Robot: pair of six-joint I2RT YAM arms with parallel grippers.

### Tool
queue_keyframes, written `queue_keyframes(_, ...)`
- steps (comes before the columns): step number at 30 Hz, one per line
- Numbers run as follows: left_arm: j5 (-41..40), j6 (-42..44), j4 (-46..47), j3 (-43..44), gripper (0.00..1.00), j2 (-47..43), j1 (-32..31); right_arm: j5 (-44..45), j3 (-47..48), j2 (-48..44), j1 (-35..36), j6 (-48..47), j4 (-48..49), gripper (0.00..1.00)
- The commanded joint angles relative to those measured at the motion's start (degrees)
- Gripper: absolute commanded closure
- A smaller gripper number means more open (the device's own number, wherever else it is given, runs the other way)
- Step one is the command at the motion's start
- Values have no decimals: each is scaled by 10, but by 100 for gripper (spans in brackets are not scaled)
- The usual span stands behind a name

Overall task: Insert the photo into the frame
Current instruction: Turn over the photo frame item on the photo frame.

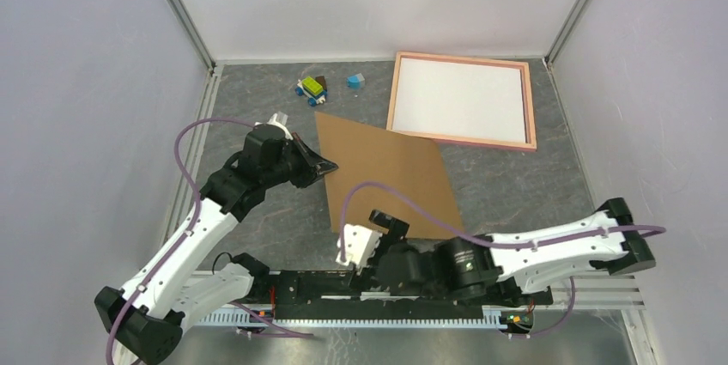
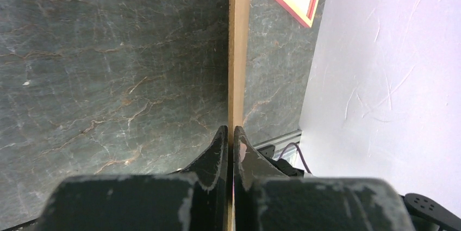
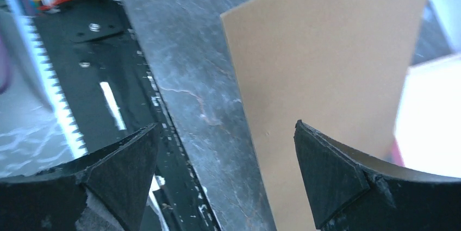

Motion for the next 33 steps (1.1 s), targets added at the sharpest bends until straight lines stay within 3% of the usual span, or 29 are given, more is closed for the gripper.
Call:
queue_keyframes(1, -33, 26, -44, 38, 98, -15, 15, 295, 52, 88, 57, 87, -80, 2)
queue_keyframes(3, -30, 24, -48, 42, 98, -17, 17, 396, 95, 148, 67, 190, -198, 2)
queue_keyframes(6, -30, 23, -60, 50, 98, -17, 18, 463, 160, 241, 69, 334, -371, 5)
queue_keyframes(9, -26, 21, -65, 56, 98, -14, 21, 490, 174, 290, 69, 380, -416, 8)
queue_keyframes(15, -19, 18, -75, 71, 98, -13, 22, 500, 104, 276, 53, 329, -309, 20)
queue_keyframes(18, -19, 16, -80, 74, 98, -19, 23, 473, 43, 237, 21, 242, -189, 24)
queue_keyframes(23, -12, 17, -84, 81, 98, -20, 24, 422, -39, 173, 9, 106, 12, 44)
queue_keyframes(26, -2, 20, -86, 93, 98, -22, 26, 434, -48, 167, 9, 97, 34, 54)
queue_keyframes(30, 4, 25, -91, 112, 97, -27, 26, 460, -9, 180, 9, 116, -10, 72)
queue_keyframes(32, 1, 35, -91, 126, 86, -37, 26, 467, 17, 183, 9, 119, -29, 84)
queue_keyframes(33, -5, 42, -91, 132, 72, -43, 26, 471, 30, 184, 8, 122, -40, 92)
